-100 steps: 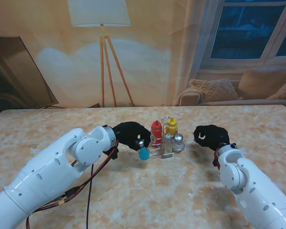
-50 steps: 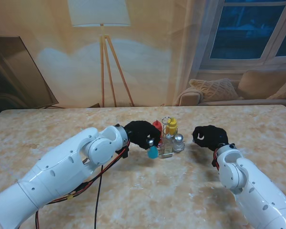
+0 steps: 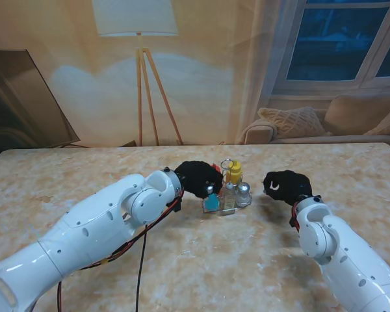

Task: Place the seasoning bottles into the rack

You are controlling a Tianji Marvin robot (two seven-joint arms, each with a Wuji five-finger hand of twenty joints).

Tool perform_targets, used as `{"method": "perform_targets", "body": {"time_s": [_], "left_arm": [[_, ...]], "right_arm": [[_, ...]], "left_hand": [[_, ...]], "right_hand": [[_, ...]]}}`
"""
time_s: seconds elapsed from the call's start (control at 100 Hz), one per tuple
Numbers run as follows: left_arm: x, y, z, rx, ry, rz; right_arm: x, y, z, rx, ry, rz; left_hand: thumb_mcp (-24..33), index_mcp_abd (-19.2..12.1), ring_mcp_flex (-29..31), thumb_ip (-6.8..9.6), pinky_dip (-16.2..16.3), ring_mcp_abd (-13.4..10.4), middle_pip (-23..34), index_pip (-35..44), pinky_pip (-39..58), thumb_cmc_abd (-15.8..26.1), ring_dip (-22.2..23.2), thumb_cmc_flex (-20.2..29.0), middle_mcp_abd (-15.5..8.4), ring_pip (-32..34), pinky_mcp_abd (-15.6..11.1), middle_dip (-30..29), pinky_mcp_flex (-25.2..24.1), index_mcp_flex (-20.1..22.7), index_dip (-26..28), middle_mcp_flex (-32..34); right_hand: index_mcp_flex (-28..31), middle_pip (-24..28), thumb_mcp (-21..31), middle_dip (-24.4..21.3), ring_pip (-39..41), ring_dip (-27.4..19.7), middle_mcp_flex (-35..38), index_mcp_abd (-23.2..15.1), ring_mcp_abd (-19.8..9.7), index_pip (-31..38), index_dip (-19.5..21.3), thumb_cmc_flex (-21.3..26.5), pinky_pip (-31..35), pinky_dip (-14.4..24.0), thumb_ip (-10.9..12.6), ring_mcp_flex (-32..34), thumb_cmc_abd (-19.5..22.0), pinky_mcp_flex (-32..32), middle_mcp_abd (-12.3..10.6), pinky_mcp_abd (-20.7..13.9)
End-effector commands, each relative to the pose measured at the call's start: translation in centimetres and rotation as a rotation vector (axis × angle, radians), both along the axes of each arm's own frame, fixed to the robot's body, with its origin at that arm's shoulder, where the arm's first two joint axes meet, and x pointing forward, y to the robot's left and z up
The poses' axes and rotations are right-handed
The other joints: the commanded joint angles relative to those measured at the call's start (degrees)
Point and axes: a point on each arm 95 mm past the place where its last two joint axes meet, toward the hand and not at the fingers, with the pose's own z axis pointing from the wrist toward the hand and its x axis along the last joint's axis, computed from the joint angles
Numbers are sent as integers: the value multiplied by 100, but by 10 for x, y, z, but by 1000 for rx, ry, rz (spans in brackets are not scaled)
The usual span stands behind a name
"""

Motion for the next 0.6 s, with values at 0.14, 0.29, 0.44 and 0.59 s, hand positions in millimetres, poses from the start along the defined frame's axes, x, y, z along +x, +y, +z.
{"method": "perform_targets", "body": {"time_s": [0.14,0.29,0.44,0.59], "left_arm": [[5,-6,-3,8,21,24],[7,-8,-7,23,20,25],[9,-9,-7,50,3,10],[9,-12,-9,64,-14,-3]], "right_arm": [[-4,3,-5,2,21,6],[-4,3,-5,3,22,6],[-4,3,-5,3,23,6],[-4,3,-5,3,24,7]], "left_hand": [[197,228,147,27,-19,-331,330,698,136,230,158,289,-152,220,-260,201,2,164,29,349],[199,224,142,27,-32,-332,341,705,147,232,152,290,-153,228,-258,197,1,158,6,334],[202,247,147,27,-42,-336,366,718,159,224,172,294,-136,259,-255,204,1,166,-10,340],[195,271,133,25,-47,-344,396,721,174,242,183,284,-112,281,-260,224,-17,148,-24,317]], "right_hand": [[26,61,81,251,85,70,146,18,27,63,33,62,115,39,-7,-9,-107,-50,70,28],[24,58,80,250,81,69,138,9,27,63,35,59,112,39,-7,-12,-107,-53,76,25],[31,68,77,255,84,70,154,7,22,66,36,58,115,41,-9,-9,-111,-47,72,27],[31,71,83,261,87,70,152,3,23,64,34,64,114,41,-9,-9,-113,-45,72,25]]}}
